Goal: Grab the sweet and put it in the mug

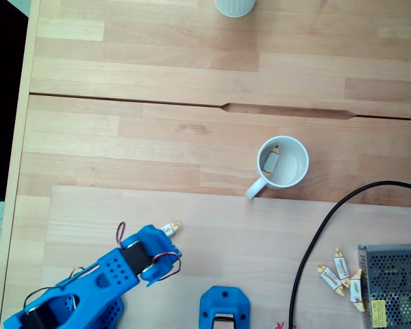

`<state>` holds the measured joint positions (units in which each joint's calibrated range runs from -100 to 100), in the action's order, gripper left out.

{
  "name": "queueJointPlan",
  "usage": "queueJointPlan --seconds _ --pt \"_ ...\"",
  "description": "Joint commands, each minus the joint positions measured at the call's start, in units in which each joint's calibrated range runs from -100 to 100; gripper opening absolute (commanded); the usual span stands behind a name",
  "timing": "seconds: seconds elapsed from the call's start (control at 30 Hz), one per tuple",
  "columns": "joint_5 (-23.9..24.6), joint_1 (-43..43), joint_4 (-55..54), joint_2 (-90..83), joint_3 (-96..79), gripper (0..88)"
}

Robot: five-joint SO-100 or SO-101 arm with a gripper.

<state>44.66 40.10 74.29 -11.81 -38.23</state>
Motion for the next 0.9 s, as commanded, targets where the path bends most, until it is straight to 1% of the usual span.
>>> queueJointPlan --seconds 0.0,0.1,0.3,0.53,0.87 --pt "-0.1 0.5 -4.7 2.6 2.7 6.5" --pt "0.2 0.5 -6.6 4.3 2.7 6.7" --pt "0.5 -0.2 -6.5 4.2 1.6 7.0" --pt "2.3 -0.5 -7.4 4.2 -0.3 7.0" --pt "2.9 -7.4 -7.4 4.3 -0.4 7.0"
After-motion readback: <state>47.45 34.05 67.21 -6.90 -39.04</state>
